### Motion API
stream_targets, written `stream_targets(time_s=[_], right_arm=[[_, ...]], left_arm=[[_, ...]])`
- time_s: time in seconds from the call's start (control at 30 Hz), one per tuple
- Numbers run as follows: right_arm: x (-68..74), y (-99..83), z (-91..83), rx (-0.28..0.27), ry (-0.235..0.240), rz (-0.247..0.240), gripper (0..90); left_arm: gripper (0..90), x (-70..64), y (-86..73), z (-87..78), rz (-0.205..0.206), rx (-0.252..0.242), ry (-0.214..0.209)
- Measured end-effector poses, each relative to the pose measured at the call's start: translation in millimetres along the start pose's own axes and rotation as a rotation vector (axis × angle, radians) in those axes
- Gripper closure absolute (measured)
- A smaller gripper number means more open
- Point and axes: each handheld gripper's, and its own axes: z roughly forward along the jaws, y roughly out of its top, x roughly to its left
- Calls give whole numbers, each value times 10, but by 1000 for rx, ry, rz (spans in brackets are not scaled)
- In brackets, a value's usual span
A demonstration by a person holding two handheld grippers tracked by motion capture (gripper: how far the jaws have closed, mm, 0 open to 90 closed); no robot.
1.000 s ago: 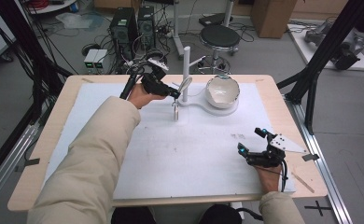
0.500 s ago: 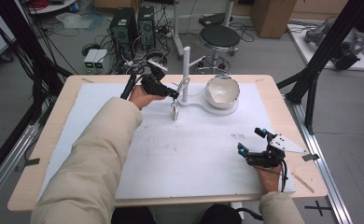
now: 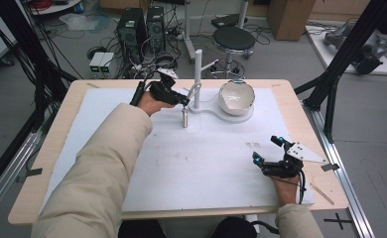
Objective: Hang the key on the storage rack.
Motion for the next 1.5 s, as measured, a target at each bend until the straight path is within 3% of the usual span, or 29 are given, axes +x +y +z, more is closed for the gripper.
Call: stream_targets(time_s=[0.07,0.13,0.23,0.33,0.43,0.57,0.63,0.77,1.03,1.37,1.5], right_arm=[[2,0,-1,2,0,-1,6],[2,0,1,2,-1,0,6],[2,0,1,2,-1,-3,6],[3,0,1,1,-3,-2,6],[10,1,2,5,-4,-7,7],[8,3,11,9,-7,-8,6],[9,3,11,11,-7,-6,6],[12,2,7,7,-9,-11,6],[3,0,0,3,-4,0,6],[10,1,0,5,-7,-5,6],[7,1,1,2,-8,-4,6]], left_arm=[[521,-9,-18,-56,-26,-12,18],[450,-24,-58,-161,-31,-57,14],[262,-40,-111,-314,-63,-91,16],[154,-112,-203,-541,-55,-119,50],[17,-249,-333,-806,-37,-204,98],[17,-481,-601,-1150,27,-292,118],[17,-573,-740,-1288,60,-297,135],[17,-718,-1073,-1540,83,-332,177],[17,-922,-1780,-1740,21,-466,243],[17,-1083,-2312,-1746,-30,-552,282],[17,-1107,-2534,-1698,-46,-612,317]])
